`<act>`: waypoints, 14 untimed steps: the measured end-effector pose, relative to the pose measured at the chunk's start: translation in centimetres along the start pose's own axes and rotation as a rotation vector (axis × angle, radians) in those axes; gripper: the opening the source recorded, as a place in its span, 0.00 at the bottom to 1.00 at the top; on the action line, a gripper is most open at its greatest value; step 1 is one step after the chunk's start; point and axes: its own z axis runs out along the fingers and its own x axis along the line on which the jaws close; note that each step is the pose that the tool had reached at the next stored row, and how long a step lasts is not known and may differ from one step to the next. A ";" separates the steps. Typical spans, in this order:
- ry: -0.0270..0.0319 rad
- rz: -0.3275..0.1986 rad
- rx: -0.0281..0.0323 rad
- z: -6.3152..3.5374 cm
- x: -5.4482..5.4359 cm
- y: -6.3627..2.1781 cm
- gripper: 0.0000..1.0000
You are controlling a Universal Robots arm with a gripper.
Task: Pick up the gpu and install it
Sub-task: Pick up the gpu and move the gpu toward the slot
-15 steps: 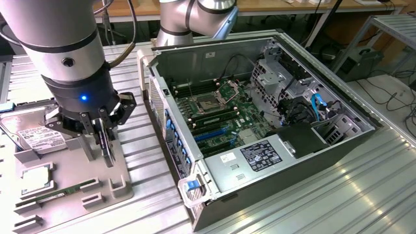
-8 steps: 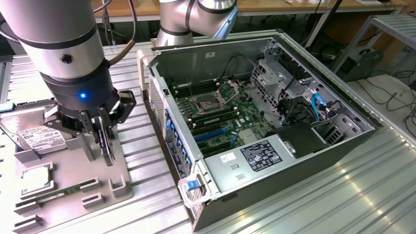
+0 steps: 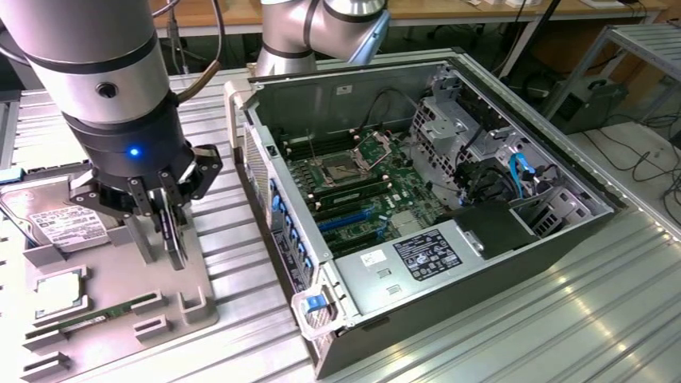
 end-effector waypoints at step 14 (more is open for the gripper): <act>0.0004 0.000 0.0001 -0.82 0.0 0.05 0.28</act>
